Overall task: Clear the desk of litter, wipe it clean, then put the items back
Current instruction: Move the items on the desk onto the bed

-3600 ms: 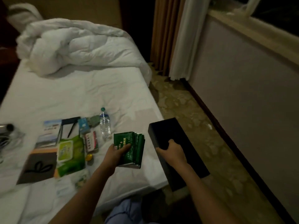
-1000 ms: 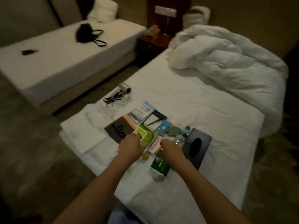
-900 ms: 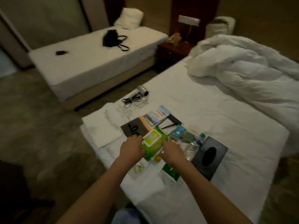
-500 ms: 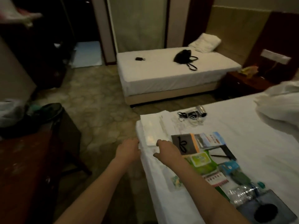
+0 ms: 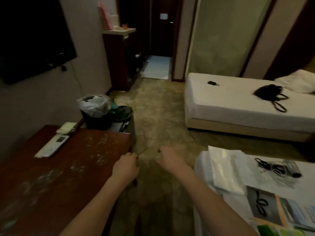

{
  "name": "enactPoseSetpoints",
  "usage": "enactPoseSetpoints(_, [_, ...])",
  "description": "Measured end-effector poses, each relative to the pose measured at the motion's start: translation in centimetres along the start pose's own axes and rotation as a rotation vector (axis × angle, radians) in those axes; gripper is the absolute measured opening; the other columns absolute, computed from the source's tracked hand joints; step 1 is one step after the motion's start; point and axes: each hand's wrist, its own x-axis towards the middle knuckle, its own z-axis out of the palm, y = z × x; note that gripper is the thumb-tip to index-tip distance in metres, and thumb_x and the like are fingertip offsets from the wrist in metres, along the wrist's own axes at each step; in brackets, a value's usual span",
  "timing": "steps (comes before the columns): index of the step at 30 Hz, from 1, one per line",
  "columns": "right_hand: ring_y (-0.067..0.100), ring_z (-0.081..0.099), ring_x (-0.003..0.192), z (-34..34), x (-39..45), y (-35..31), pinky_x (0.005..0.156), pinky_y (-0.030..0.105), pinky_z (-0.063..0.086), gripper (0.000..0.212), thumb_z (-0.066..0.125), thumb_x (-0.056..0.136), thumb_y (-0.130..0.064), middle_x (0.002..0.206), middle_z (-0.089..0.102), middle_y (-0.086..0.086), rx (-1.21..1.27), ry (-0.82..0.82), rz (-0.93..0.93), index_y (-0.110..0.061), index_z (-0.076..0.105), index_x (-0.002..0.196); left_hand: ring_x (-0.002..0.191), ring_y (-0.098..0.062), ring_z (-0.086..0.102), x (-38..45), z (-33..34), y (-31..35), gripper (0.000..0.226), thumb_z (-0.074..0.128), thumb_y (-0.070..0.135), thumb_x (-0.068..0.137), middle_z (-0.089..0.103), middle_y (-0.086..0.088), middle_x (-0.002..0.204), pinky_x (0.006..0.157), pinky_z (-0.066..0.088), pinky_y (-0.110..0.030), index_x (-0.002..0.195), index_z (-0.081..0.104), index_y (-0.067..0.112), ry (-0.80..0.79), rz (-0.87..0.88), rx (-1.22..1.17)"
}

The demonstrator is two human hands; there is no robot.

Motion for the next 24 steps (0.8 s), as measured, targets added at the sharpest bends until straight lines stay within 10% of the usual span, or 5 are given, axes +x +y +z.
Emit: enactPoseSetpoints(24, [0.020, 0.055, 0.096, 5.2, 29.1, -17.4, 0.077, 0.032, 0.048, 0.025, 0.061, 0.090, -0.031, 0.105, 0.056, 0.003, -0.164, -0.297, -0.678, -0.015, 0.052, 0.108, 0.118, -0.022, 0.046, 11.2, -3.3, -18.6, 0.040, 0.053, 0.030, 0.094, 0.049, -0.004, 0.127, 0.091, 0.044, -0.033, 0.131, 0.045, 0.018, 0.091, -0.683, -0.142])
